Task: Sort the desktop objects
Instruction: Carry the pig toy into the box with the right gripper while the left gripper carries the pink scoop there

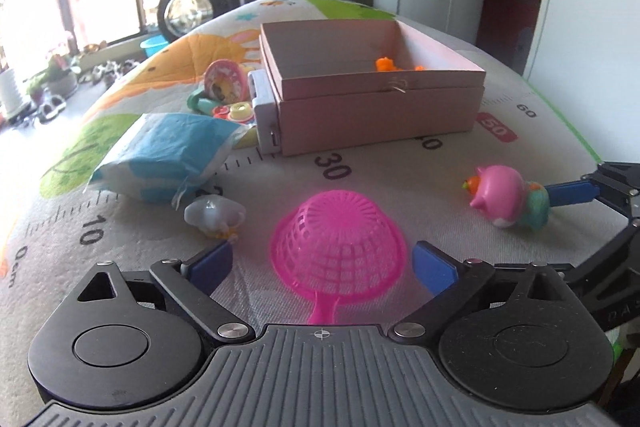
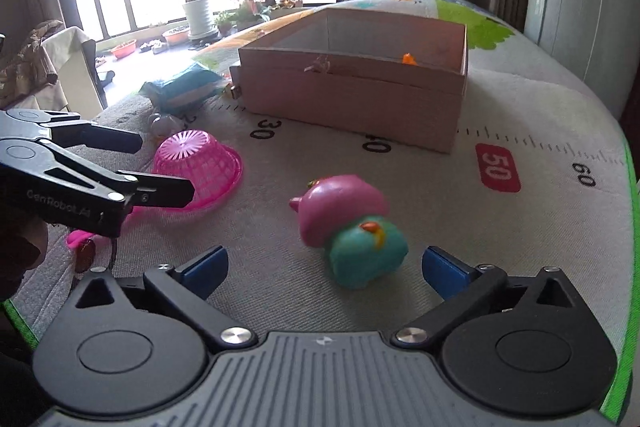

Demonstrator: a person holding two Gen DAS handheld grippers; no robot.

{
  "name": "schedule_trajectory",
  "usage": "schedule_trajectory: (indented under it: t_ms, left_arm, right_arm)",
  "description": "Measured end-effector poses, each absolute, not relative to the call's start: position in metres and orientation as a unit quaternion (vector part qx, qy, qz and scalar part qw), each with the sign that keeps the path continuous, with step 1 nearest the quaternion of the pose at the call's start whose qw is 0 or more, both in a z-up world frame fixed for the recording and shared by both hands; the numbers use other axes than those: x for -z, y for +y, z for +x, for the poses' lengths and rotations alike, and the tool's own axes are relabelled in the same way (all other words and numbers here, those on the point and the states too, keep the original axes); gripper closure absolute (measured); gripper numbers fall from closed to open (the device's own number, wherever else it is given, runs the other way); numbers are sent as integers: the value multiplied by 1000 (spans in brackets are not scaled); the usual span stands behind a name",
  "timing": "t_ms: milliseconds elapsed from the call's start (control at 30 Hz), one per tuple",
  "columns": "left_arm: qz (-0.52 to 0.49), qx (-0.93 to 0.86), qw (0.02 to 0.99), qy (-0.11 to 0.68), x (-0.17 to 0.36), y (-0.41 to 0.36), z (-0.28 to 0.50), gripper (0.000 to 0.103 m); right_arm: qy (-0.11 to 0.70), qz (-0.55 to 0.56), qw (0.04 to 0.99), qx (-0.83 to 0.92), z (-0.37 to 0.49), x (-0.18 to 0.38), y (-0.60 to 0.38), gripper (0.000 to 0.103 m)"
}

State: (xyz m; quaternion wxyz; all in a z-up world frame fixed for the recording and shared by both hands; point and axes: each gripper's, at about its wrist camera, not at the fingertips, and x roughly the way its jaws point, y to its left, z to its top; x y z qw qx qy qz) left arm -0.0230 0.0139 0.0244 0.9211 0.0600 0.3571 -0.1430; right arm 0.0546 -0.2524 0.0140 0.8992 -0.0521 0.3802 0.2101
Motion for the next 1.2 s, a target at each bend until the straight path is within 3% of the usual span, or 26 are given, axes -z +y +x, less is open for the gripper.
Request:
schedule_trajectory:
  t_ms: [333, 467, 667, 700, 733, 867, 1033, 1167, 1200]
  left_arm:
    - [131, 135, 921, 341, -13, -12, -17, 4]
    - [114, 138, 918, 353, -15, -9, -9, 23]
    - [112, 136, 918, 356, -18, -3, -13, 24]
    - [109, 141, 917, 357, -20, -3, -15, 24]
    - [105, 148, 916, 358, -24, -2, -16, 24]
    - [71, 176, 925, 328, -71, 4, -5, 24]
    - [60, 171, 954, 237, -140, -7, 53, 24]
    - [32, 156, 964, 213, -155, -30, 123, 23]
    - [22, 154, 963, 220, -153, -35, 142, 18]
  right_arm:
    - [378, -91, 893, -227, 52, -10, -248, 0]
    - [356, -76, 901, -237, 54, -24, -261, 1]
    - [346, -93, 905, -230, 71, -33, -260, 33]
    - [356, -99, 900, -230, 75, -30, -257, 48]
    - [367, -108, 894, -233, 78, -28, -254, 55]
    - [345, -114, 898, -247, 78, -53, -256, 56]
    - [255, -81, 938, -221, 91, -119, -279, 55]
    - [229, -70, 952, -189, 120, -141, -290, 55]
    - [227, -70, 954, -183, 126, -143, -290, 55]
